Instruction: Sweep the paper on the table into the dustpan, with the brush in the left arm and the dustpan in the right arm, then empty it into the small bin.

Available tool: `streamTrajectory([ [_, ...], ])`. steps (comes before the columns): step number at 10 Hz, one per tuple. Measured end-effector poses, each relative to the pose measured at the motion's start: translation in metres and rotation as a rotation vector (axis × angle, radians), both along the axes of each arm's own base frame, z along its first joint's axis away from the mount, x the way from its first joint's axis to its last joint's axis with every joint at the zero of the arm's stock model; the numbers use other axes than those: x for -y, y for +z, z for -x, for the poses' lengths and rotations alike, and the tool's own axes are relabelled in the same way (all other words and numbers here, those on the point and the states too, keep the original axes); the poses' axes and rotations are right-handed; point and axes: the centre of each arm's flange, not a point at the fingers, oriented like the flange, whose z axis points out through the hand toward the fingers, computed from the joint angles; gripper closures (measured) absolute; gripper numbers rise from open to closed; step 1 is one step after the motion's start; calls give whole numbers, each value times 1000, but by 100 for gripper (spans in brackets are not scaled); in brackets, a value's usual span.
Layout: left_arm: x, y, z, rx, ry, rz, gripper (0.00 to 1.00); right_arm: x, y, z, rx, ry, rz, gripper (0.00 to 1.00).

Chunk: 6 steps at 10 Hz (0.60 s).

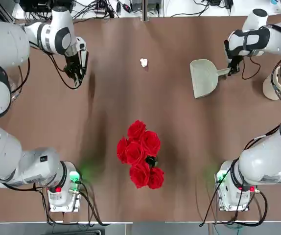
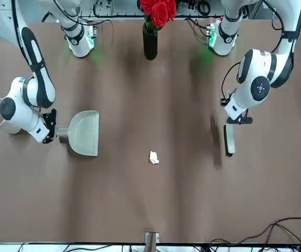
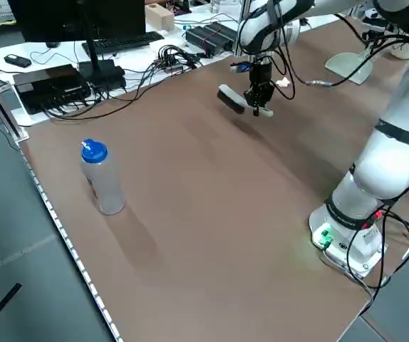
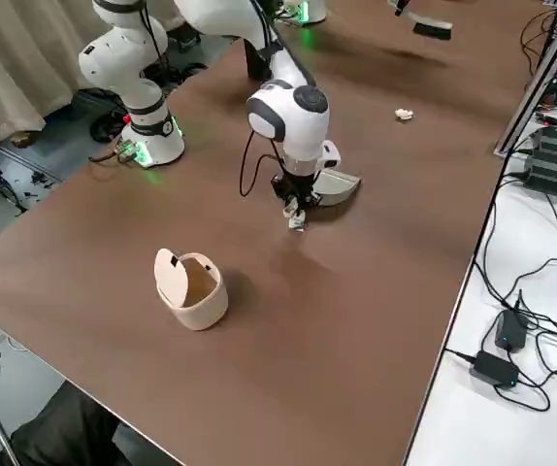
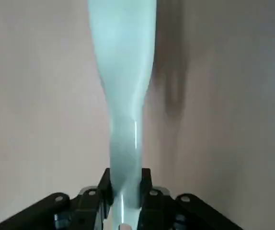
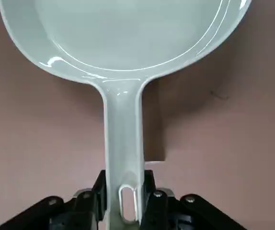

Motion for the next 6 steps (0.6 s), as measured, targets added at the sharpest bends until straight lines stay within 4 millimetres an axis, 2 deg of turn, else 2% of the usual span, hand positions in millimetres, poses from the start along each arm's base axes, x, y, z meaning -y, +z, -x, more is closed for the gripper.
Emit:
streamTrajectory([
  [3, 17, 6, -27, -58, -63, 33, 73, -37, 1, -2, -6, -29, 8, 67],
  [6, 43, 2, -33, -75, -106, 45, 73, -79, 2, -2, -4, -73, 20, 67],
])
